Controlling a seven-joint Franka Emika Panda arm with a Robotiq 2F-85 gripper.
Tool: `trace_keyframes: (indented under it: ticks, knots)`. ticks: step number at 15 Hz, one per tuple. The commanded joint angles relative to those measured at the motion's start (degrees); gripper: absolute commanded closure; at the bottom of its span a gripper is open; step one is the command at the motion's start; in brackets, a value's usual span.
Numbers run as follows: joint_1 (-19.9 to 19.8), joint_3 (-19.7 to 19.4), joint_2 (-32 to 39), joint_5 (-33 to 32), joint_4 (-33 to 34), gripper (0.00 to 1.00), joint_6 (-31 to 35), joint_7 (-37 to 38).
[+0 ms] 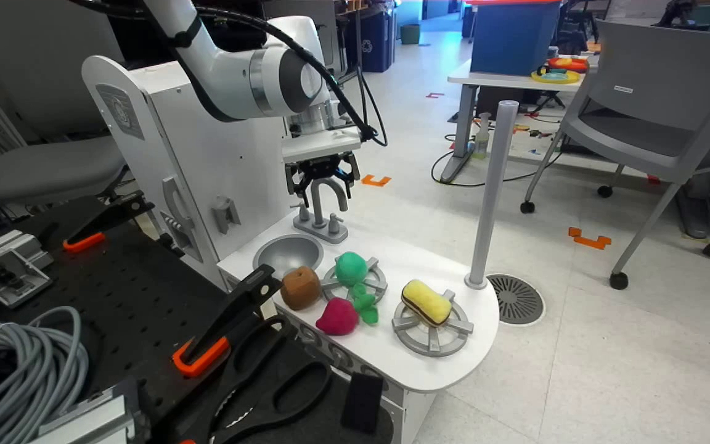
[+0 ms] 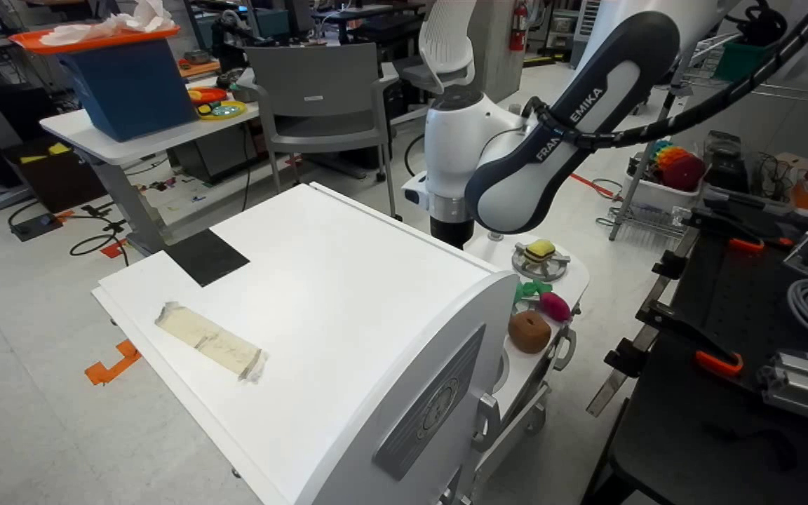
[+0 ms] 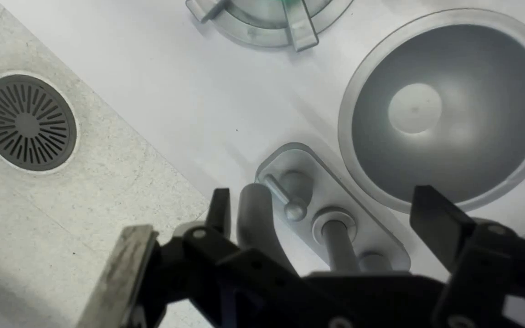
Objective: Turn the tap at the center
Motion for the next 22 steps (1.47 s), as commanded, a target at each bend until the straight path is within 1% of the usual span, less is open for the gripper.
trace_keyframes:
  ticks: [1,8,12,15,19,22]
  knots:
    - [1.8,-1.1,2.7,-0.8,4.3,0.0,-2.4,-0.5]
    - [2.9,-0.7,2.9,-0.4,5.8,0.0,-7.1,-0.6]
    - [1.9,2.4,-0.2,1.2,2.1,0.0,-13.1,-2.6]
    - [2.5,3.5,0.8,1.9,2.8,0.0,-15.5,-1.9]
    - [4.1,3.7,2.5,2.9,5.5,0.0,-17.3,0.1]
    - [4.4,4.1,2.2,4.0,5.2,0.0,-18.7,1.4]
